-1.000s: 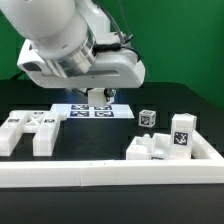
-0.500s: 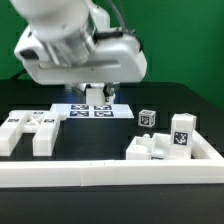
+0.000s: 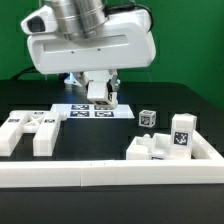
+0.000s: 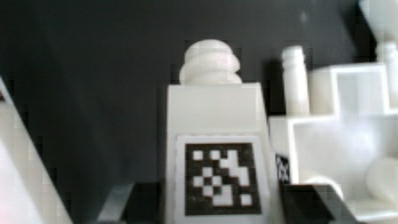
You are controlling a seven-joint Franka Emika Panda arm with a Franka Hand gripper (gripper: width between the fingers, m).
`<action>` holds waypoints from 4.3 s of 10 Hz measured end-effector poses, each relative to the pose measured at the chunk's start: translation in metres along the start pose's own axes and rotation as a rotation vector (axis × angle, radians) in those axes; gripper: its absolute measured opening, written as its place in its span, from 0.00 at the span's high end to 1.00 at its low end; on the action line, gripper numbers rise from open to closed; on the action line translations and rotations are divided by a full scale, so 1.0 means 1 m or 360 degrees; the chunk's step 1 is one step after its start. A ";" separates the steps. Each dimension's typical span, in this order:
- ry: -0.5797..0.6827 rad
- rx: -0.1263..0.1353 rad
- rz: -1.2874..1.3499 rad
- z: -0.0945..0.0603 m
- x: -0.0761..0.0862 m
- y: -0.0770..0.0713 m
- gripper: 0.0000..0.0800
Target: Assemble chair
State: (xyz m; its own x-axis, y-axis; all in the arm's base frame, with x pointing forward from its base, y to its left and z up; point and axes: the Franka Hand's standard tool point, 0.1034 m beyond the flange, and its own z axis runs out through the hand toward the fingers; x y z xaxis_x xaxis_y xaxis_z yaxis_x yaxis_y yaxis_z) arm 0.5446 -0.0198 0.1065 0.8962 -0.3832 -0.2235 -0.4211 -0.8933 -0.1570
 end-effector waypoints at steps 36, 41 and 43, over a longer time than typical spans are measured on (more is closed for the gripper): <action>0.1247 -0.0166 -0.0547 0.038 0.028 -0.077 0.64; 0.1243 -0.0177 -0.0539 0.042 0.030 -0.071 0.64; 0.1218 -0.0181 -0.0539 0.046 0.029 -0.070 0.64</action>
Offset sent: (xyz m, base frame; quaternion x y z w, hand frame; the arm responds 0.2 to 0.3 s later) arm 0.0373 0.0081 0.0225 -0.0497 0.1396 -0.1014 0.9838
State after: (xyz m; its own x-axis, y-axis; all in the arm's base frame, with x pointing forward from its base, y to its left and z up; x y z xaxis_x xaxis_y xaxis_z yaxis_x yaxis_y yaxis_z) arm 0.5940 0.0424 0.0671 0.8360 -0.1071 0.5382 -0.1328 -0.9911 0.0091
